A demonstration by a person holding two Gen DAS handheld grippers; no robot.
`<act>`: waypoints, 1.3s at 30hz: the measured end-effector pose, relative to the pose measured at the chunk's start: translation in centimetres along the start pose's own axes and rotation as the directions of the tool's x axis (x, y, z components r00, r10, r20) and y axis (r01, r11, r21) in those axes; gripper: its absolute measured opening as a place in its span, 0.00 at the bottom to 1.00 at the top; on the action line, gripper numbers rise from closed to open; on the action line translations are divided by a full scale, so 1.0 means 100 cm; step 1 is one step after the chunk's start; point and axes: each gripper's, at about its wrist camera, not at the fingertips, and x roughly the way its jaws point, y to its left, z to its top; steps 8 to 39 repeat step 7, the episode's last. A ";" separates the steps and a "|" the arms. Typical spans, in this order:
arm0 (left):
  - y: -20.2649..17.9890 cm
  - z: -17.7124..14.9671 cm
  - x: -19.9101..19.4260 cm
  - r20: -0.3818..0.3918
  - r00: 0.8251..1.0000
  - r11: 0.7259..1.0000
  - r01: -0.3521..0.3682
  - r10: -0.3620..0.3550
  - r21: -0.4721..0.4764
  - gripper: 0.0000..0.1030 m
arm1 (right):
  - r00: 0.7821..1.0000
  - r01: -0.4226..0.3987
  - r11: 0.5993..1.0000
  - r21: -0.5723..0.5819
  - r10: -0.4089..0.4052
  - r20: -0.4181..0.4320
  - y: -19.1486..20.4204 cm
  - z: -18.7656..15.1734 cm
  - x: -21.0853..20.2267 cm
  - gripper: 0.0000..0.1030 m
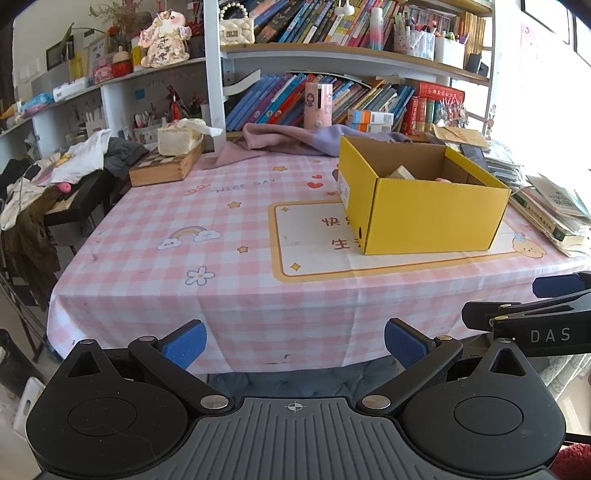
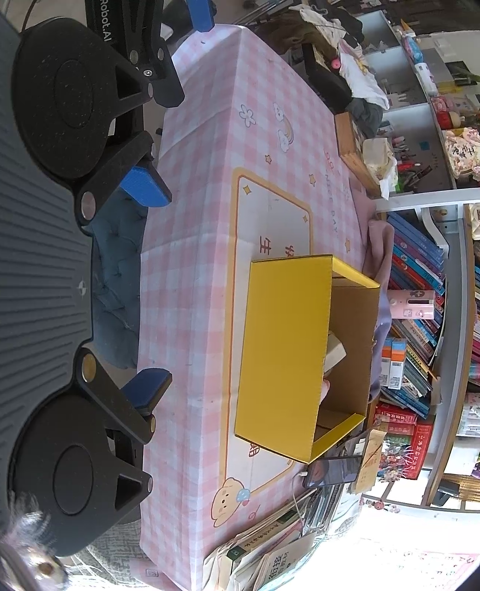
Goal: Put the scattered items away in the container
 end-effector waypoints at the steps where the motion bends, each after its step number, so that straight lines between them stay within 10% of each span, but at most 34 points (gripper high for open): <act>1: 0.000 -0.001 -0.001 0.011 1.000 1.000 -0.005 0.005 0.003 1.00 | 1.000 0.000 1.000 0.000 0.000 0.000 0.000 0.000 0.000 0.92; 39: 0.002 0.000 0.001 0.017 1.000 1.000 0.011 -0.011 -0.003 1.00 | 1.000 -0.001 1.000 0.003 0.001 -0.007 0.001 0.000 0.001 0.92</act>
